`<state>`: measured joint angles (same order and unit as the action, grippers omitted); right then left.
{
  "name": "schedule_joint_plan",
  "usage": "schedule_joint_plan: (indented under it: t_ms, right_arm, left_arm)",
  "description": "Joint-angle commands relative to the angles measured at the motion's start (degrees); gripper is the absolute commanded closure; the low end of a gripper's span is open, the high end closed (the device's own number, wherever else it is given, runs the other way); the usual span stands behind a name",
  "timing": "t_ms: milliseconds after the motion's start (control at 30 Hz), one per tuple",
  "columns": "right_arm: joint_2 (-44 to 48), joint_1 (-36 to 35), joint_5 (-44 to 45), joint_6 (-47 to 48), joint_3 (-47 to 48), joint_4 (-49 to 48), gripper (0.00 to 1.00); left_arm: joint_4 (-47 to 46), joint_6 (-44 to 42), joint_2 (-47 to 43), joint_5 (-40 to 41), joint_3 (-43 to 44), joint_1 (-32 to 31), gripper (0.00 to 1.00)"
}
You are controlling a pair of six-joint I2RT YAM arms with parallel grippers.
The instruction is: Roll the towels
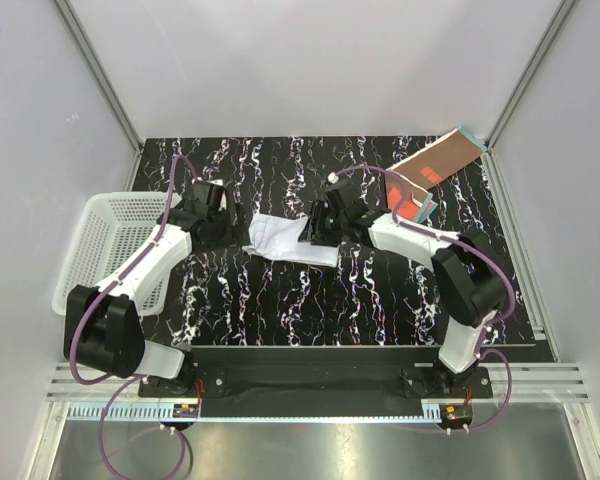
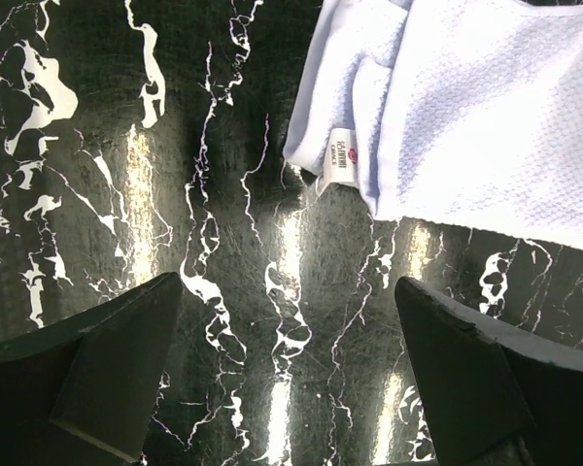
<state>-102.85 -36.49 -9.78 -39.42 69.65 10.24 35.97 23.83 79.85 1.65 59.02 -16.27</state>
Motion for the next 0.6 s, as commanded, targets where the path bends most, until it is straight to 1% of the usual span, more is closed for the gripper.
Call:
schedule_joint_plan:
  t_ms: [0, 100, 133, 200, 233, 400, 567]
  right_arm:
    - [-3.2, -1.0, -2.6, 0.0, -2.5, -4.7, 0.52]
    - [-4.6, -1.0, -1.1, -0.3, -5.3, -6.3, 0.53]
    - [-5.0, -1.0, -0.9, -0.4, -6.0, -6.4, 0.54]
    - [-5.4, -1.0, -0.4, -0.3, -7.9, -6.5, 0.56]
    - [-5.3, -1.0, -0.3, -0.4, -8.7, -6.6, 0.56]
    - [-2.5, -1.0, -0.9, -1.2, -16.7, -7.3, 0.57]
    - [3.0, -1.0, -1.1, -0.7, -23.4, -6.3, 0.57]
  left_arm:
    - [-2.7, -1.2, -0.4, -0.5, -0.7, -0.2, 0.02]
    - [-3.5, -1.8, -0.8, -1.0, -1.1, -0.4, 0.03]
    - [-3.8, -2.0, -1.1, -1.3, -1.3, -0.7, 0.1]
    - [-5.0, -2.7, -1.2, -3.5, -1.5, -1.1, 0.14]
    - [-5.3, -3.0, -1.2, -3.9, -1.5, -1.4, 0.19]
    - [-5.0, -4.1, 0.4, -5.6, 1.0, -2.3, 0.22]
    - [-5.6, -2.7, 4.3, -5.9, 5.0, -4.4, 0.22]
